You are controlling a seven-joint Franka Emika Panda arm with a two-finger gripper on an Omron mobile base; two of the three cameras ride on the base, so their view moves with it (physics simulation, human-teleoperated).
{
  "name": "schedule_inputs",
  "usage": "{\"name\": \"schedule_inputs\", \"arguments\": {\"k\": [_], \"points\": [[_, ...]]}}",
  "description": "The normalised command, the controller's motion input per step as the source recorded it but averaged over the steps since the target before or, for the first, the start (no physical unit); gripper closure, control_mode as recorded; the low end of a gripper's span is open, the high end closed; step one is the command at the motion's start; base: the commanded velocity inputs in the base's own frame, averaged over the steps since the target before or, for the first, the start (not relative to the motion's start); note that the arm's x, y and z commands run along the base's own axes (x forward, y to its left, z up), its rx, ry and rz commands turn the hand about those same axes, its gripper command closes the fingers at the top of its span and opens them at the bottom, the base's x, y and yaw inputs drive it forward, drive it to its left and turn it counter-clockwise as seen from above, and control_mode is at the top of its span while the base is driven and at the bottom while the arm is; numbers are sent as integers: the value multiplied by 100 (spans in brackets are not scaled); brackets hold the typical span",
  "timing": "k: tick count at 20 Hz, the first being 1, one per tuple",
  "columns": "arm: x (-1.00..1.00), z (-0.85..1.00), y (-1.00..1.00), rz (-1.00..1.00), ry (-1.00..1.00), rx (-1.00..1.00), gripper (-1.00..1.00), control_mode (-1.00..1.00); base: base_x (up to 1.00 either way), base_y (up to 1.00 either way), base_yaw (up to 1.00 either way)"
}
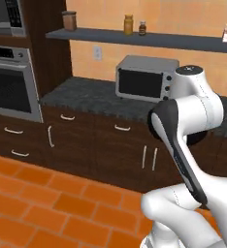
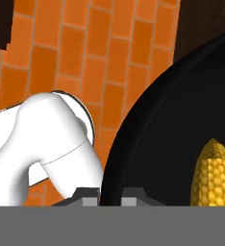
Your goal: Pick the corn from the sink and place it in the bowl. Then pick the bowl and place it in the microwave. Then close the microwave door and press the start button.
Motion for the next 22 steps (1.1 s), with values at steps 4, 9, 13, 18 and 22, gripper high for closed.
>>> {"name": "schedule_inputs", "arguments": {"k": [4,9,13,18,22], "points": [[0,0,0,0,0,0,100,100,100,0,71],[0,0,0,0,0,0,100,100,100,0,71],[0,0,0,0,0,0,100,100,100,0,69],[0,0,0,0,0,0,100,100,100,0,61],[0,0,0,0,0,0,100,100,100,26,-16]]}}
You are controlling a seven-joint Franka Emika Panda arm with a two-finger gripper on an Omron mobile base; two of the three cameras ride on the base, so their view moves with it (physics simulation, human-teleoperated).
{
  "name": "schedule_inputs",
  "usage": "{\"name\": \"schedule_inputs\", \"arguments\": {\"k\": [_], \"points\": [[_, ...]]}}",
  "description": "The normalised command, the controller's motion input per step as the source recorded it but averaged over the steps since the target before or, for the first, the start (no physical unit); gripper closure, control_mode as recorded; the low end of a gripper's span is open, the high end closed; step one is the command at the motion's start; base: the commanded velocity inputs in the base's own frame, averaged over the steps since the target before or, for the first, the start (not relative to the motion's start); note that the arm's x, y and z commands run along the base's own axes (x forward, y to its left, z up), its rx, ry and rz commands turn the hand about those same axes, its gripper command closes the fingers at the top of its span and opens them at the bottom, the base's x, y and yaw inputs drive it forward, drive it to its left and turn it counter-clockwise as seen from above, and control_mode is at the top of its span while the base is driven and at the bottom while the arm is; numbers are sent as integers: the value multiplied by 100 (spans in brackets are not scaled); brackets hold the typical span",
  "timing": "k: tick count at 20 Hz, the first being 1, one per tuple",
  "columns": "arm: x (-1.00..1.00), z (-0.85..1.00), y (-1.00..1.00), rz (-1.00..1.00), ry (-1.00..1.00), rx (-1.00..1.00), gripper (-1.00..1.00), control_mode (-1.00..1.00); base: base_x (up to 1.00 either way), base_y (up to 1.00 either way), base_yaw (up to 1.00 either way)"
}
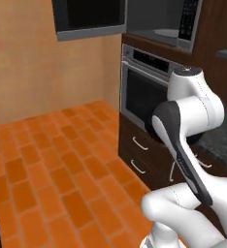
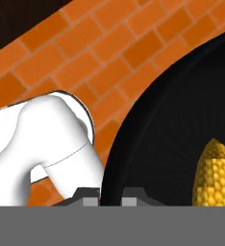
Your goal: Pick the corn from the sink and place it in the bowl. Then pick the bowl and place it in the microwave. Then close the microwave door and press the start button.
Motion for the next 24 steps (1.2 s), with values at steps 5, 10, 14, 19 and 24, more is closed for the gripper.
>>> {"name": "schedule_inputs", "arguments": {"k": [5,10,14,19,24], "points": [[0,0,0,0,0,0,100,100,75,59,-77],[0,0,0,0,0,0,100,100,22,79,-74],[0,0,0,0,0,0,100,100,7,84,-70],[0,0,0,0,0,0,100,100,3,99,-62],[0,0,0,0,0,0,100,100,8,100,-56]]}}
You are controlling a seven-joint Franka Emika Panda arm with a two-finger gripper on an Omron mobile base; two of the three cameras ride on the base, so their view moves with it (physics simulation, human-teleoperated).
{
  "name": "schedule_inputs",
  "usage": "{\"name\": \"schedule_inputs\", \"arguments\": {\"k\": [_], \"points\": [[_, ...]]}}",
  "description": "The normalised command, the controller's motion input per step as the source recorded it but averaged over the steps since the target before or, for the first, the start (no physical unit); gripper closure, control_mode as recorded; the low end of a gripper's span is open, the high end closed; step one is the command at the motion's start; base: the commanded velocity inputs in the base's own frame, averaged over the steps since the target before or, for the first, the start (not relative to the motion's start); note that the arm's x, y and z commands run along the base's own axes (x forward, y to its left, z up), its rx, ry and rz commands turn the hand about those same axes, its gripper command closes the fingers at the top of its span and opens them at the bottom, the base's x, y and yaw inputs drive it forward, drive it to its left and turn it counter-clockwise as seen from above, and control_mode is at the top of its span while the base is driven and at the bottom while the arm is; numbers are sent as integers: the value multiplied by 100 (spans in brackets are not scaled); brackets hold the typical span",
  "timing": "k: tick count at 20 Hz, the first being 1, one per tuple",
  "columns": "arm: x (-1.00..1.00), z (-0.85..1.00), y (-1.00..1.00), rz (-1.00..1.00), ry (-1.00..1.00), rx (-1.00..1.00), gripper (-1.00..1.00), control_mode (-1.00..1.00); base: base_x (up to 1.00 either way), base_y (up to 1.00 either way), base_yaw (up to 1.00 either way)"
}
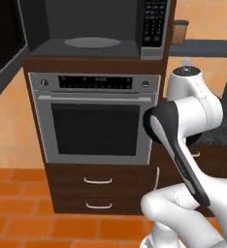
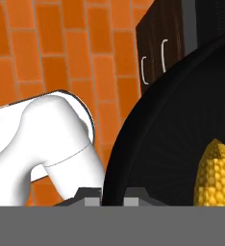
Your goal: Pick the corn from the sink and place it in the bowl. Then pick the bowl and place it in the microwave. Then close the microwave door and press the start button.
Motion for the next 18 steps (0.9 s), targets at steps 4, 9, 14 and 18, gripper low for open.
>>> {"name": "schedule_inputs", "arguments": {"k": [4,9,14,18], "points": [[0,0,0,0,0,0,100,100,30,100,-55],[0,0,0,0,0,0,100,100,41,97,-46],[0,0,0,0,0,0,100,100,71,47,-18],[0,0,0,0,0,0,100,100,41,-6,1]]}}
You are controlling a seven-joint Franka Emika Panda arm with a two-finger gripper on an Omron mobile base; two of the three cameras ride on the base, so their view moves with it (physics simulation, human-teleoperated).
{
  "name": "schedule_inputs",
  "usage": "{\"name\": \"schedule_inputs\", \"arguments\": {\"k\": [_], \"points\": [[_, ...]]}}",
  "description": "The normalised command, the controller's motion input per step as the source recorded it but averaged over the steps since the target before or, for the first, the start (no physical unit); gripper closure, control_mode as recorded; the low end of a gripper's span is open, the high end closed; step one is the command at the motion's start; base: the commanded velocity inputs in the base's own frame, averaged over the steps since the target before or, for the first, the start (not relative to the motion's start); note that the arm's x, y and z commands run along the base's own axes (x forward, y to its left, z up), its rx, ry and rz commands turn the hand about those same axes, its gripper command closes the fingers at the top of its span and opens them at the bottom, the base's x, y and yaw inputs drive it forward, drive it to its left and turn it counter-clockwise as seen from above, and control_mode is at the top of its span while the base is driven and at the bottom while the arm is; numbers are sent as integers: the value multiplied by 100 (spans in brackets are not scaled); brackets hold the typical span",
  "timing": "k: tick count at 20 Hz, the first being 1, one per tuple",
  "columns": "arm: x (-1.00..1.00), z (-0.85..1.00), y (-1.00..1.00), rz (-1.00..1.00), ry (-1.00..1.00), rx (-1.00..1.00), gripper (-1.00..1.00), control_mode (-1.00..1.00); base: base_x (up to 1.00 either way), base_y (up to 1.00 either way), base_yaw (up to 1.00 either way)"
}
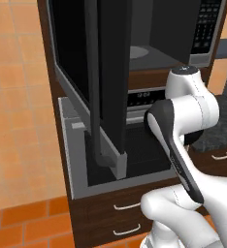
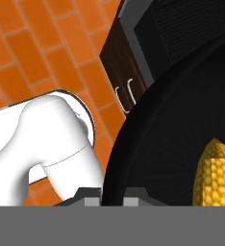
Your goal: Pick the corn from the sink and place it in the bowl. Then pick the bowl and place it in the microwave. Then close the microwave door and press the start button.
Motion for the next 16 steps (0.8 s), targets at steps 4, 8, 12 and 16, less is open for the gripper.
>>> {"name": "schedule_inputs", "arguments": {"k": [4,8,12,16], "points": [[0,0,0,0,0,0,100,100,6,-21,15],[0,0,0,0,0,0,100,100,-1,-29,18],[0,0,0,0,0,0,100,100,6,-32,2],[0,0,0,0,0,0,100,100,0,-12,-2]]}}
